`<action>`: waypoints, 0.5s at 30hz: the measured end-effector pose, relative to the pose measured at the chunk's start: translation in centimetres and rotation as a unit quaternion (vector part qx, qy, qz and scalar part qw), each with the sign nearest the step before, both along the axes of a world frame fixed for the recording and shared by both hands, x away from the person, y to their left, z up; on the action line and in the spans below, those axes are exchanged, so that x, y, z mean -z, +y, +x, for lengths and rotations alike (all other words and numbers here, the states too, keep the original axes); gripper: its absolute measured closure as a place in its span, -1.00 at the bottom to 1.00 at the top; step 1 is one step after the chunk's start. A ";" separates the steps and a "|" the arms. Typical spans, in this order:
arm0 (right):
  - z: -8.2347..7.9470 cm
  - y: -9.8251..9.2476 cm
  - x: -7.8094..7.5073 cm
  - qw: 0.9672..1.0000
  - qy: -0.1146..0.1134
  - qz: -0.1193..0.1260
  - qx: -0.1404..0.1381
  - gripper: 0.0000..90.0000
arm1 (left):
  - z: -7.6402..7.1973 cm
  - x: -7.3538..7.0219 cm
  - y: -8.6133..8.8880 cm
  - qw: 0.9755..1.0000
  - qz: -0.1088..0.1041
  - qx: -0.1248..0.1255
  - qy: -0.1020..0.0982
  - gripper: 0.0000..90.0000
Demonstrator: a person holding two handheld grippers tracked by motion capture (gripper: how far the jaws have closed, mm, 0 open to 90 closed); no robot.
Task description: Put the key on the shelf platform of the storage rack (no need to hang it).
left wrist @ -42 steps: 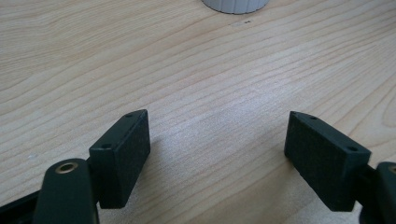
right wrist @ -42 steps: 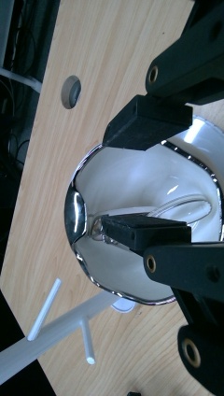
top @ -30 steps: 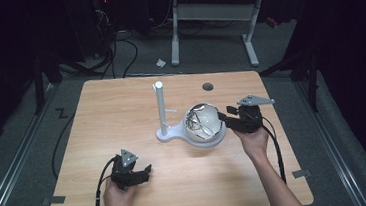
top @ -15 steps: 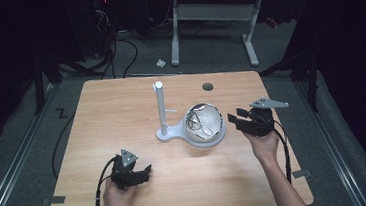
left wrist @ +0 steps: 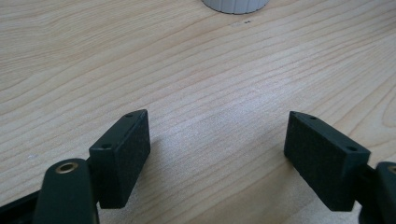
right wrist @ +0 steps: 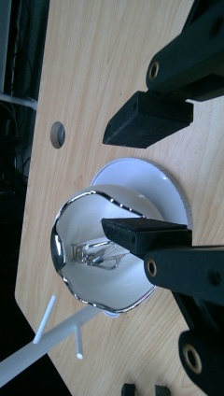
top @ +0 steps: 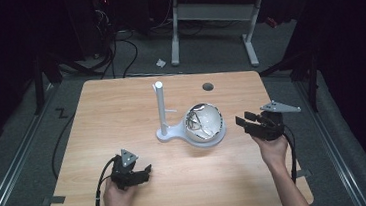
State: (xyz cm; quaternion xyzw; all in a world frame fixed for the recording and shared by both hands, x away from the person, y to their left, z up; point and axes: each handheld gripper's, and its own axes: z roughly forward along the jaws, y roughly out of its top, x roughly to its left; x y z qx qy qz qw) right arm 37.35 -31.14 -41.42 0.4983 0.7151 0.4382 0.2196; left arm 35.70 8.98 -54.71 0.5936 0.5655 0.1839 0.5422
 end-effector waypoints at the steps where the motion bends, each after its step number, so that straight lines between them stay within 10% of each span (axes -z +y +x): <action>1: -0.1 -0.2 0.1 1.000 0.001 -0.001 0.001 0.19 | 0.0 0.0 0.0 1.000 0.000 0.000 0.000 -0.49; 15: -1.7 -2.2 1.1 1.000 0.005 0.015 0.019 0.17 | 0.0 0.0 0.0 1.000 0.000 0.000 0.000 -0.49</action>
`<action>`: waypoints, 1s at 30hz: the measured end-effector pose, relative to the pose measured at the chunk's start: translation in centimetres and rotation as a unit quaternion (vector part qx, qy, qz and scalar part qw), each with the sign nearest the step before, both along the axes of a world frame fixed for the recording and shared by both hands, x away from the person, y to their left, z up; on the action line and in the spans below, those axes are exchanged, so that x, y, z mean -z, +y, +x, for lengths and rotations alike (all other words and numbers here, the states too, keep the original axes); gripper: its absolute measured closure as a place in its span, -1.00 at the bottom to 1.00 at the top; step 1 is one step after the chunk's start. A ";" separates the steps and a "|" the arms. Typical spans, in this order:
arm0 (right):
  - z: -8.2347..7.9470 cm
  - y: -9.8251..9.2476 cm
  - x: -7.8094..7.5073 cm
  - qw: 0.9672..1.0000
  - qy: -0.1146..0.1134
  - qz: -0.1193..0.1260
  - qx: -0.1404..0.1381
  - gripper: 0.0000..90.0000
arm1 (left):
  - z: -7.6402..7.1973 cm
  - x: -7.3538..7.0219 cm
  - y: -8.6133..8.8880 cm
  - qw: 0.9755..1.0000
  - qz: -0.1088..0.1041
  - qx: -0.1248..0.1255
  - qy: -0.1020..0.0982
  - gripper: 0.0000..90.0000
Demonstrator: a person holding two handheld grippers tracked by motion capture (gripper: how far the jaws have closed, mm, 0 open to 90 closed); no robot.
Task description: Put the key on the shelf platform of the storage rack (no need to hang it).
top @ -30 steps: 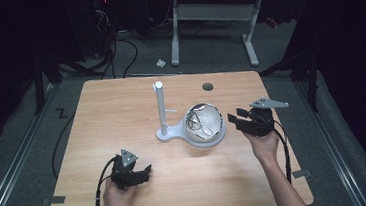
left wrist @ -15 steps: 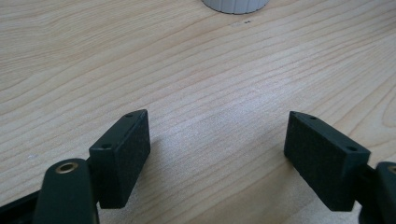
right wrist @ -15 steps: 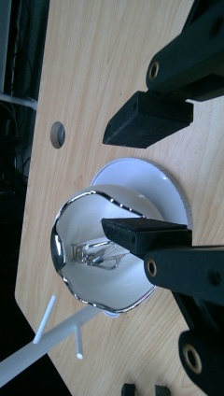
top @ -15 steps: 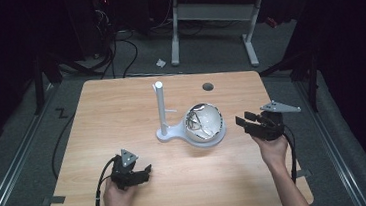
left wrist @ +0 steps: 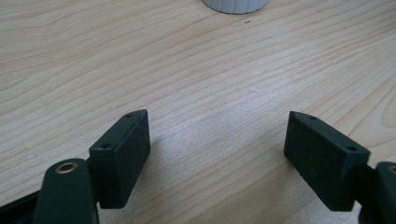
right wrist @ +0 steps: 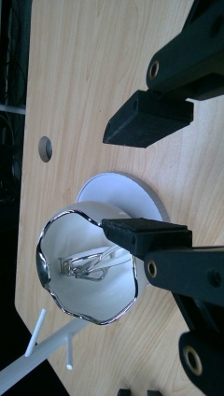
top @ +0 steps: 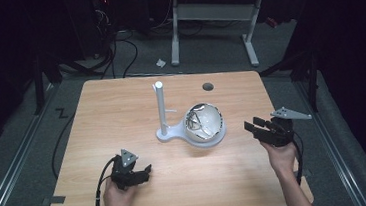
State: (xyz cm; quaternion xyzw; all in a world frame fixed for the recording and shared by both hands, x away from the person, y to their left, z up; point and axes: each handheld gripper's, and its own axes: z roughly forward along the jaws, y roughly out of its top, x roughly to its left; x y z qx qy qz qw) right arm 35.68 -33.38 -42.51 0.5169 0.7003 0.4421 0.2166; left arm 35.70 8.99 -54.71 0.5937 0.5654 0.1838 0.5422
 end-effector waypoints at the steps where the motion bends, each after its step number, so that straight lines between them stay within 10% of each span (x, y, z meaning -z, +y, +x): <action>1: -0.1 -0.1 0.1 1.000 0.000 0.003 0.001 0.16 | 0.0 0.0 0.0 1.000 0.000 0.000 0.000 -0.49; 30: -3.2 -0.9 1.3 1.000 -0.007 0.026 0.005 0.13 | 0.0 0.0 0.0 1.000 0.000 0.000 0.000 -0.49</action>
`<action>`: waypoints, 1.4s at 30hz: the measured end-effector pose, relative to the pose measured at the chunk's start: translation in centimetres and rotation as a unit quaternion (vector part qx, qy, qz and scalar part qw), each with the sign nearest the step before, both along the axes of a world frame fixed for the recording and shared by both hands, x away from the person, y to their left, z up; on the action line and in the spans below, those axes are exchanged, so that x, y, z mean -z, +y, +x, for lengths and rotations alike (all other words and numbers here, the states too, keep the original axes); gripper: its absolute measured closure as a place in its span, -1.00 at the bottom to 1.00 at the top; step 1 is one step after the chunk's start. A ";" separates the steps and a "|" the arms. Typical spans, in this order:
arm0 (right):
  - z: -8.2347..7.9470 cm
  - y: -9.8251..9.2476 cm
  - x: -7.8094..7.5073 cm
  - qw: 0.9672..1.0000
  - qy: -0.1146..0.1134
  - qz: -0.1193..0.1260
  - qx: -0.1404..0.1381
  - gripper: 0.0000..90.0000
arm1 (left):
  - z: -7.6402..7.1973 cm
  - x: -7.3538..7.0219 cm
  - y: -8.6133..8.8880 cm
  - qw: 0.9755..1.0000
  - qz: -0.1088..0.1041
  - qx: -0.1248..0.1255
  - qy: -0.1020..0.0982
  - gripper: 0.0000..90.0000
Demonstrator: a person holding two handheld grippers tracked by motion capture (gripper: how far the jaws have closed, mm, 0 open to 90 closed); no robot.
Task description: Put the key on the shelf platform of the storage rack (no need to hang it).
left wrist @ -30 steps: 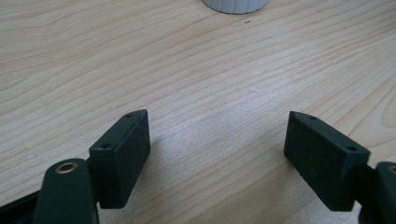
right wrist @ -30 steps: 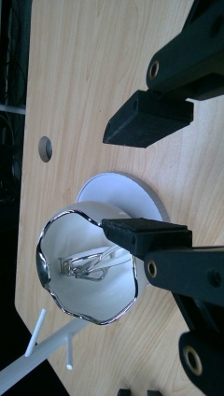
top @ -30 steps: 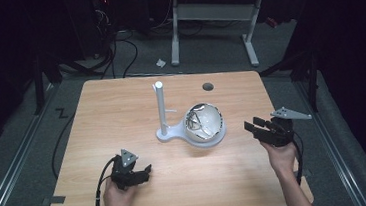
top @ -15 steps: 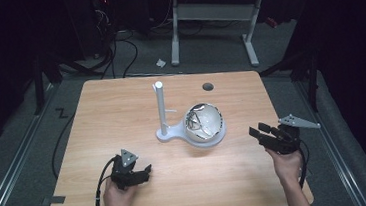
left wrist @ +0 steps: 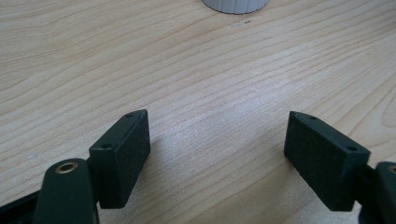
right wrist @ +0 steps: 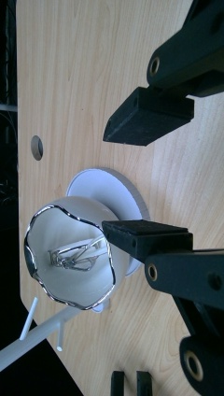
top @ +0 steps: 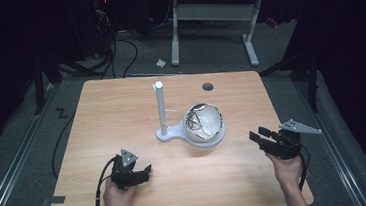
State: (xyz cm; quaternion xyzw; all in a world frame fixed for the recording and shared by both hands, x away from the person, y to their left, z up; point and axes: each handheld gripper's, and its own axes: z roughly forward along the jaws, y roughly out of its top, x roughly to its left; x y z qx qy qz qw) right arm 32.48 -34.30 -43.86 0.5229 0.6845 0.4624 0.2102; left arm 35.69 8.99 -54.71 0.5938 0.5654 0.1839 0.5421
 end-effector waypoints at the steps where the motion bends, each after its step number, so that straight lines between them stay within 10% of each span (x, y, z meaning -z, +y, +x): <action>1: -0.1 0.1 0.1 1.000 0.000 0.000 -0.001 0.13 | 0.0 0.0 0.0 1.000 0.000 0.000 0.000 -0.49; 42: -1.5 3.1 3.2 1.000 0.010 -0.006 -0.028 0.14 | 0.0 0.0 0.0 1.000 0.000 0.000 0.000 -0.49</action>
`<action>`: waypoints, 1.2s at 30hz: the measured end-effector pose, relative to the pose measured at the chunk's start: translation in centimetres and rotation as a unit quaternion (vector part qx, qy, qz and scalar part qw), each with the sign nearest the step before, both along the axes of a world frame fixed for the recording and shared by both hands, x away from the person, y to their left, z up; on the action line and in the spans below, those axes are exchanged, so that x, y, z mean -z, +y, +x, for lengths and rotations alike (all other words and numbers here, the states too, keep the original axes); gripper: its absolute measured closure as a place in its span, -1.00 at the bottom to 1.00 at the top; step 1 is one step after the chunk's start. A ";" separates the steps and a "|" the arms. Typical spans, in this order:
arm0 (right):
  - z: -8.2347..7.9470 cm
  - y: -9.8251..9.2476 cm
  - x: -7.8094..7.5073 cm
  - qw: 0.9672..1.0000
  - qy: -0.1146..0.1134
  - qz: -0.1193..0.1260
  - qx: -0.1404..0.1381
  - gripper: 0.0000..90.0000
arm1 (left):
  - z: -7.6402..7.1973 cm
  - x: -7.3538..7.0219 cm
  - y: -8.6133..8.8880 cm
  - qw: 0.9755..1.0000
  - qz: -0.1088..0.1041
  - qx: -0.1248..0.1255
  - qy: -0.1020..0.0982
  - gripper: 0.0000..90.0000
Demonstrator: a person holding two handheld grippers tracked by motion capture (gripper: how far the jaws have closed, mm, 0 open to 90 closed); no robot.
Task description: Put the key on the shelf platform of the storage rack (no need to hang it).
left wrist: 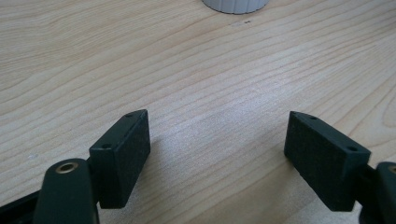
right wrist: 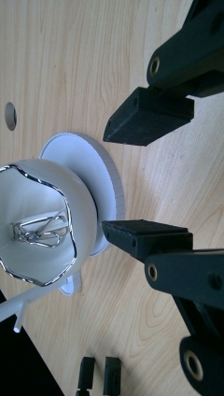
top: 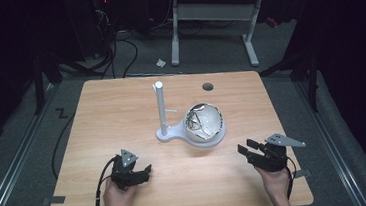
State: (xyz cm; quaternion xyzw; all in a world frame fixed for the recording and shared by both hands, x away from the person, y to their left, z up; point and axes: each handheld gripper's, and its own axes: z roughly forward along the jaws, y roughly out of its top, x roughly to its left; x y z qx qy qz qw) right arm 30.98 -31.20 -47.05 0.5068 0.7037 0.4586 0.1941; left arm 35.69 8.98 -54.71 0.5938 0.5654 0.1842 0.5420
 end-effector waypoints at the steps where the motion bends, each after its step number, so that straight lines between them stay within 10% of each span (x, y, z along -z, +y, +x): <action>1: 0.0 0.1 0.1 1.000 0.000 -0.001 -0.001 0.14 | 0.0 0.0 0.0 1.000 0.000 0.000 0.000 -0.49; 36: 0.6 4.6 2.9 0.998 0.018 -0.038 -0.041 0.26 | 0.0 0.0 0.0 1.000 0.000 0.000 0.000 -0.49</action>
